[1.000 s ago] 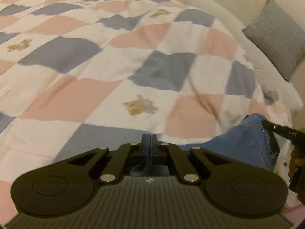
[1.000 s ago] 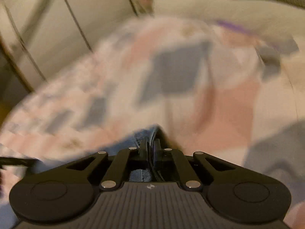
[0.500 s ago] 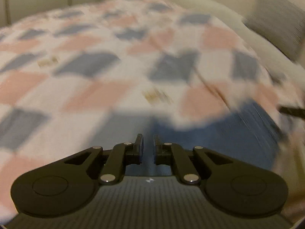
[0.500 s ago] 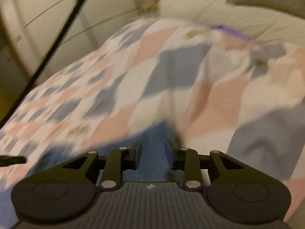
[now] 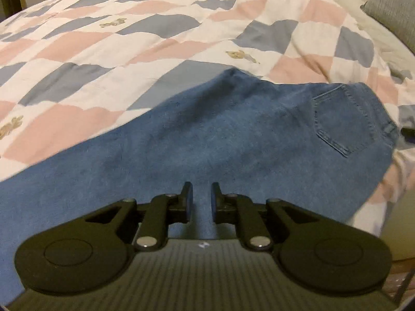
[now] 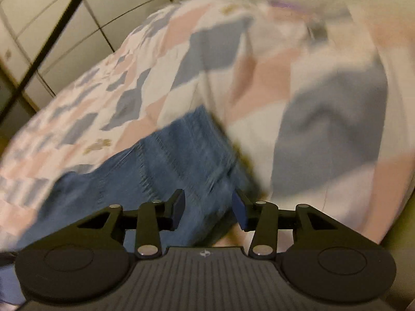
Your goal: Fold clothes
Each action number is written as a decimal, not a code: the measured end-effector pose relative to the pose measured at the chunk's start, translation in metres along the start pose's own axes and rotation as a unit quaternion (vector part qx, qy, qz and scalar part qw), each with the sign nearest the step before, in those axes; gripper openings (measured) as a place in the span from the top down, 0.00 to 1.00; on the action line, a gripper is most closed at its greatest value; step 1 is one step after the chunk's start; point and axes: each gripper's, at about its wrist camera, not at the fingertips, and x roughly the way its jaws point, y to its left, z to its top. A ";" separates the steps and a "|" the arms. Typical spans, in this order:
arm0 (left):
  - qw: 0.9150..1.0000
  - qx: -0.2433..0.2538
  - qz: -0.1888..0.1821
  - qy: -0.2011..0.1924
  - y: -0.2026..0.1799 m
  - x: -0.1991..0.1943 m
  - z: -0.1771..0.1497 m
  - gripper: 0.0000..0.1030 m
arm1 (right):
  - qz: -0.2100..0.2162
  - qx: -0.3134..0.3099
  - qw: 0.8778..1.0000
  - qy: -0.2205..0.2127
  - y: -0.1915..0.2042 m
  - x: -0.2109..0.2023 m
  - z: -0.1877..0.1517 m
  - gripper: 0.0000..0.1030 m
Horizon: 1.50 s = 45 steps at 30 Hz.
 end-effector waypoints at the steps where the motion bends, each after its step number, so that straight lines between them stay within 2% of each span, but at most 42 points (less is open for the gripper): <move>1: 1.000 0.000 0.001 0.006 -0.001 0.001 -0.006 0.91 | -0.010 -0.008 1.000 0.005 0.001 0.006 -0.001 0.57; 4: 0.999 -0.005 0.021 0.033 -0.002 0.007 -0.022 0.90 | -0.071 -0.025 0.997 0.015 -0.002 0.027 0.005 0.57; 5: 0.999 -0.013 0.027 0.034 0.001 0.001 -0.026 0.90 | -0.070 -0.024 0.997 0.009 -0.001 0.025 0.008 0.56; 8: 0.998 -0.038 0.047 0.035 0.014 -0.020 -0.037 0.90 | -0.050 -0.049 0.997 -0.014 0.016 0.006 0.012 0.59; 10: 0.996 -0.054 0.066 0.037 0.024 -0.033 -0.045 0.90 | -0.012 -0.068 0.998 -0.015 0.035 -0.001 0.006 0.58; 13: 0.991 -0.079 0.096 0.048 0.038 -0.042 -0.056 0.90 | 0.044 -0.095 0.994 0.018 0.069 0.013 -0.016 0.58; 15: 0.987 -0.090 0.117 0.063 0.044 -0.041 -0.064 0.90 | 0.057 -0.108 0.991 0.056 0.088 0.034 -0.036 0.57; 17: 0.983 -0.092 0.139 0.083 0.049 -0.036 -0.071 0.90 | 0.026 -0.134 0.987 0.084 0.102 0.056 -0.055 0.56; 19: 0.979 -0.102 0.151 0.090 0.058 -0.036 -0.077 0.88 | 0.008 -0.136 0.988 0.076 0.110 0.059 -0.063 0.54; 22: 0.979 -0.117 0.151 0.070 0.074 -0.045 -0.084 0.87 | -0.016 -0.142 0.988 0.062 0.123 0.055 -0.066 0.55; 25: 0.979 -0.120 0.150 0.061 0.088 -0.050 -0.089 0.85 | -0.022 -0.150 0.988 0.043 0.140 0.044 -0.075 0.55; 30: 0.981 -0.115 0.147 0.058 0.107 -0.052 -0.093 0.82 | -0.075 -0.172 0.980 0.070 0.171 0.059 -0.101 0.52; 32: 0.981 -0.107 0.147 0.060 0.111 -0.059 -0.092 0.82 | -0.061 -0.153 0.985 0.051 0.187 0.041 -0.103 0.52; 35: 0.983 -0.089 0.148 0.061 0.112 -0.085 -0.092 0.80 | -0.036 -0.136 0.990 0.021 0.213 0.003 -0.110 0.43; 37: 0.984 -0.080 0.148 0.059 0.114 -0.104 -0.094 0.79 | -0.023 -0.123 0.992 0.012 0.227 -0.017 -0.117 0.42; 45: 0.983 -0.062 0.165 0.042 0.130 -0.193 -0.104 0.70 | 0.009 -0.061 0.998 0.028 0.264 -0.094 -0.157 0.34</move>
